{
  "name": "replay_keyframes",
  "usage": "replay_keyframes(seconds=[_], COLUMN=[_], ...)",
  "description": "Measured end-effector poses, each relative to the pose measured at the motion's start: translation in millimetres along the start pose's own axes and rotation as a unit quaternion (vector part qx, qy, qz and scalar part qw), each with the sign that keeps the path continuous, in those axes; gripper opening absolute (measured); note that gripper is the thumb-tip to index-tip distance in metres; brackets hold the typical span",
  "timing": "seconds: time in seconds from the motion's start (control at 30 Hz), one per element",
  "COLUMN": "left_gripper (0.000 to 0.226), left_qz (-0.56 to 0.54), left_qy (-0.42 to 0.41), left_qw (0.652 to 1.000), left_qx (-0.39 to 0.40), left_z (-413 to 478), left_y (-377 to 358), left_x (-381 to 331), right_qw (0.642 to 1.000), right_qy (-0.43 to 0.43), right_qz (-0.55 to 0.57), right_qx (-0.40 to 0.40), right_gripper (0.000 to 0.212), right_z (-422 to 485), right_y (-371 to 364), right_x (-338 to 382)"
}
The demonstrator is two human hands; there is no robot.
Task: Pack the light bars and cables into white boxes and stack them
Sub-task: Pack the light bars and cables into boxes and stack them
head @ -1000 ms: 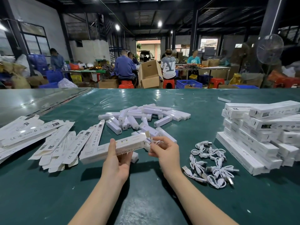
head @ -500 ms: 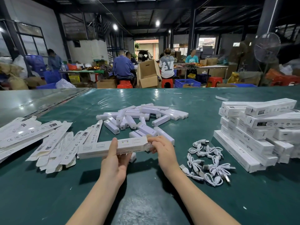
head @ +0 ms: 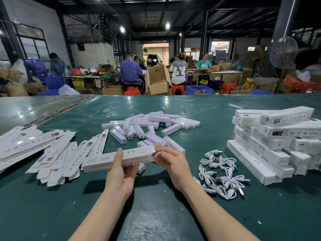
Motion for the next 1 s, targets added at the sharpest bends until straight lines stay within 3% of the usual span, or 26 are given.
replay_keyframes(seconds=[0.1,0.4,0.77,1.0], left_gripper=[0.016,0.017,0.009,0.011], left_qz=[0.004,0.02,0.067,0.023], left_qy=[0.005,-0.006,-0.048,-0.051], left_qw=[1.0,0.999,0.996,0.998], left_qx=[0.005,0.024,0.015,0.001], left_z=[-1.3,-2.3,1.6,0.9], left_y=[-1.0,-1.8,0.0,1.5], left_x=[2.0,4.5,8.9,5.2], right_qw=[1.0,0.997,0.995,0.996], right_qy=[0.012,0.015,0.05,0.033], right_qz=[-0.005,-0.077,-0.073,-0.084], right_qx=[0.009,0.019,-0.044,-0.008], right_gripper=[0.018,0.027,0.03,0.017], right_z=[0.4,0.6,-3.0,-2.7], right_y=[0.1,-2.0,-3.1,-5.6], right_x=[-2.0,0.5,-2.2,-6.8])
Point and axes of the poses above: each hand's wrist, its own z-axis towards the middle knuckle, its own y-axis out of the back of the hand, x = y × z, the point moved 2 cm from there along z, towards the middle knuckle, and after that the axes turned 6 degrees about z, right-handed, at the moved point
